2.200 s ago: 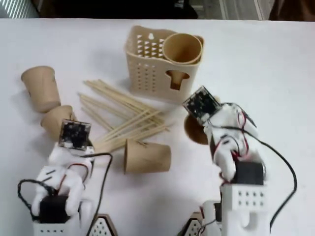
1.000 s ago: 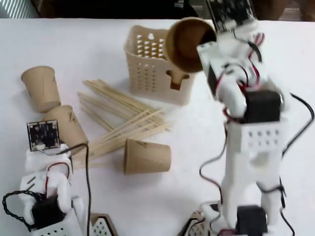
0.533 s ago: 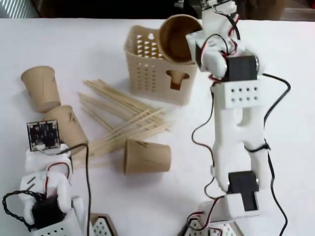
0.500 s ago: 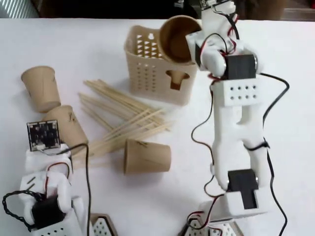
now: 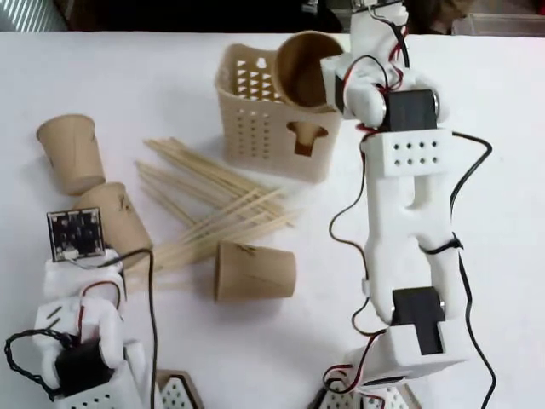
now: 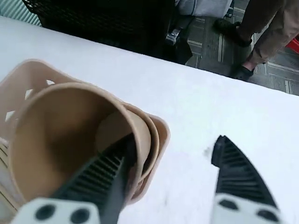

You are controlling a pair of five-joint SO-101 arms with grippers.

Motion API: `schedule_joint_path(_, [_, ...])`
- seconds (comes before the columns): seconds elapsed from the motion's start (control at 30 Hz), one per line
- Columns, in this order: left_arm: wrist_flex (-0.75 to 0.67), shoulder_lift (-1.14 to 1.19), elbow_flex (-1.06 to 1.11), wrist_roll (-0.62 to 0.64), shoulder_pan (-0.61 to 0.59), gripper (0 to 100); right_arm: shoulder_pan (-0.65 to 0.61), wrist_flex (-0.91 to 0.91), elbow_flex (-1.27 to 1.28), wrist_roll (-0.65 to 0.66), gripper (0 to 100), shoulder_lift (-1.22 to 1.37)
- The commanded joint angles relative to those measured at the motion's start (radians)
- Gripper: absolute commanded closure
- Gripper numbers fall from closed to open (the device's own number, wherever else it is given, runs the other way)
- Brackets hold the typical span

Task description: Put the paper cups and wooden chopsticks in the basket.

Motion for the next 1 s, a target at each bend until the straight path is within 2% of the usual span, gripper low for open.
schedule_joint_path(0.0, [-0.018,-0.005,-0.005,-0.002,-0.01,98,-0.008,-0.039,-0.049,-0.003,71.6,-0.061])
schedule_joint_path(0.4, [-0.02,-0.005,0.002,-0.005,-0.01,98,0.067,-0.105,-0.075,-0.011,71.6,0.036])
schedule_joint_path(0.77, [-0.02,-0.005,0.003,-0.005,-0.01,98,-0.053,0.26,-0.132,-0.002,71.6,-0.243])
schedule_joint_path(0.97, [-0.078,-0.005,-0.005,-0.005,-0.01,97,-0.05,0.495,-0.121,-0.002,71.6,-0.271])
